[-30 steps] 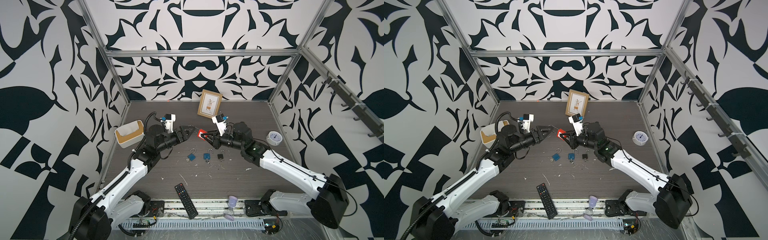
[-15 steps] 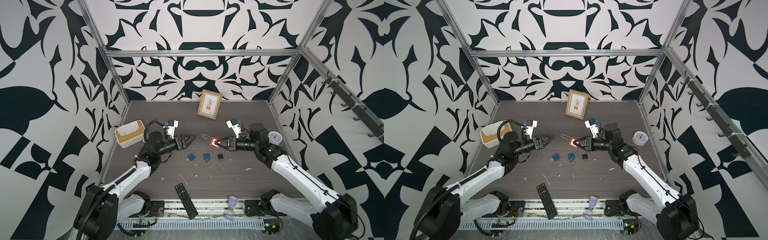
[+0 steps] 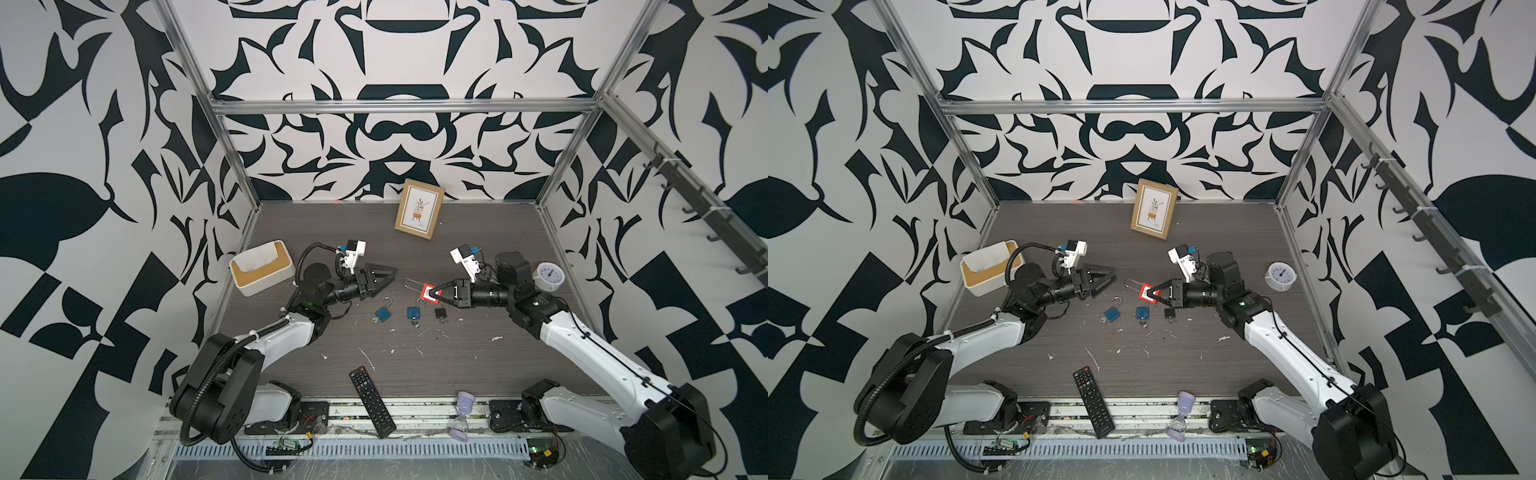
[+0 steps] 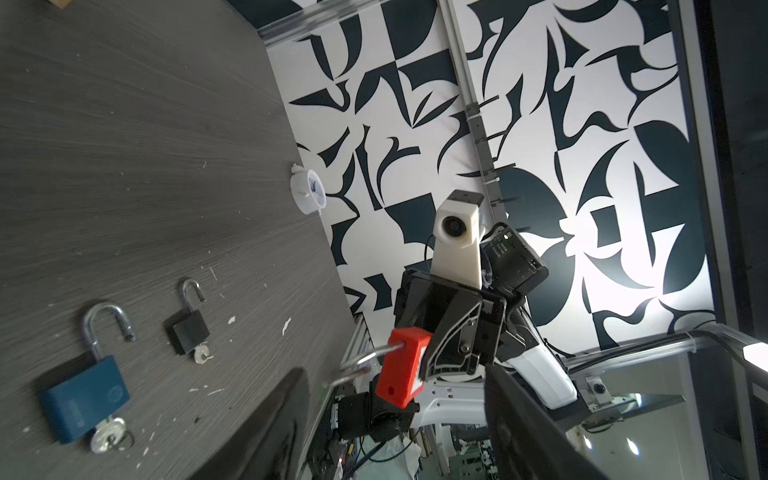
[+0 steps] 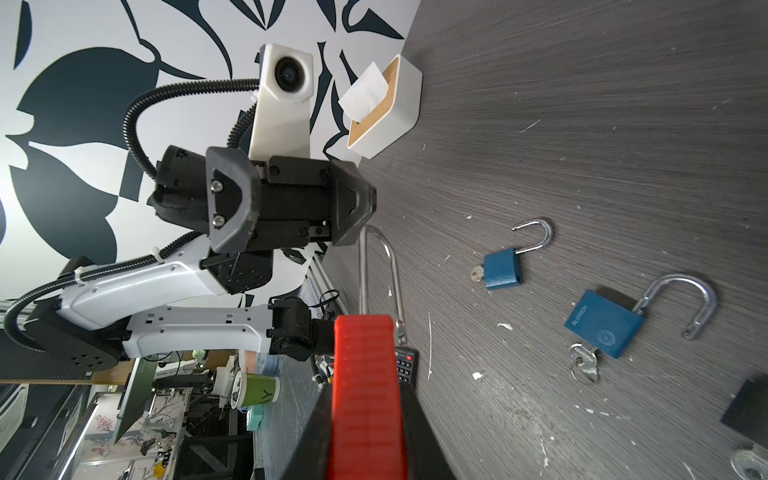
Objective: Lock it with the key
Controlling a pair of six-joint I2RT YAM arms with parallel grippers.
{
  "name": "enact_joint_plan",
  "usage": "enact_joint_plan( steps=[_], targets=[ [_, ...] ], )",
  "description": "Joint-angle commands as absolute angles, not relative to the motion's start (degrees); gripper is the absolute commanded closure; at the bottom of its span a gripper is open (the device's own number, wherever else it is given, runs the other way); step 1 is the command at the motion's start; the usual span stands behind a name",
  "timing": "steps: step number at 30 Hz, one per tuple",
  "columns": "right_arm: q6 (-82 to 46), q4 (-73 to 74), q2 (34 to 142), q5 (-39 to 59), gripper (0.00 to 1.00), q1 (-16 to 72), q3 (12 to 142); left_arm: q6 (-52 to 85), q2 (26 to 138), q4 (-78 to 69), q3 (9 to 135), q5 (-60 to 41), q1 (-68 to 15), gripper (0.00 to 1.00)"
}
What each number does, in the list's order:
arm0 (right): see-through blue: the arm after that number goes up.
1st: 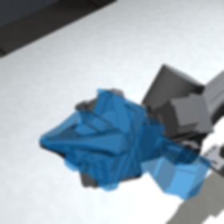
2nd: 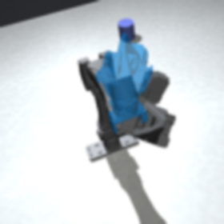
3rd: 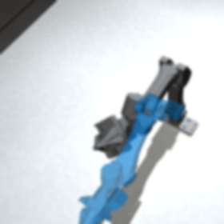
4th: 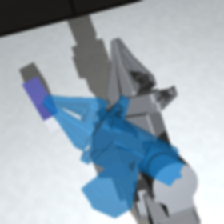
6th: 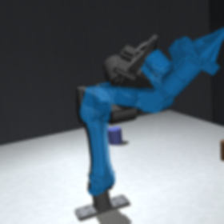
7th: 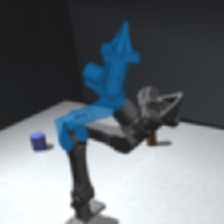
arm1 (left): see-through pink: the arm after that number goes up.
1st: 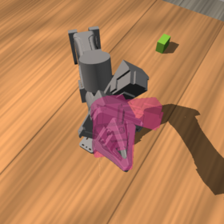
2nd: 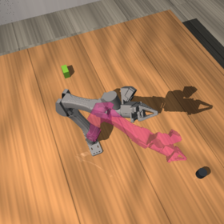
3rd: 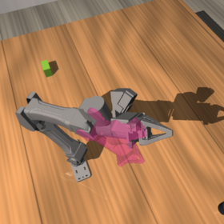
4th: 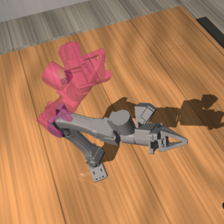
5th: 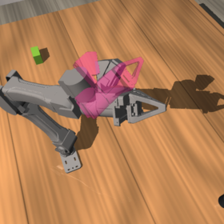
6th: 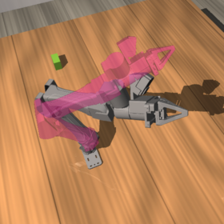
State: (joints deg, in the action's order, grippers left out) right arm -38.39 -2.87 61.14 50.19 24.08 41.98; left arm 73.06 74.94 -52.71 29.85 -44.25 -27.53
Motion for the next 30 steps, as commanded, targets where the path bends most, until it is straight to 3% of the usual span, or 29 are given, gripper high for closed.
enact_joint_plan(
  steps=[1,13,30],
  targets=[
    [-36.5,-0.6,59.7,50.0,1.00,24.0,44.7,69.2,70.5,-43.1,32.8,-46.1,-28.7,0.31],
    [-43.7,8.4,60.7,55.9,1.00,24.8,43.0,57.4,66.8,-28.8,34.8,-41.6,-29.0,0.31],
    [-49.4,10.9,63.1,59.0,1.00,25.6,42.1,54.0,69.7,-32.6,36.3,-41.2,-31.6,0.31]
  ],
)
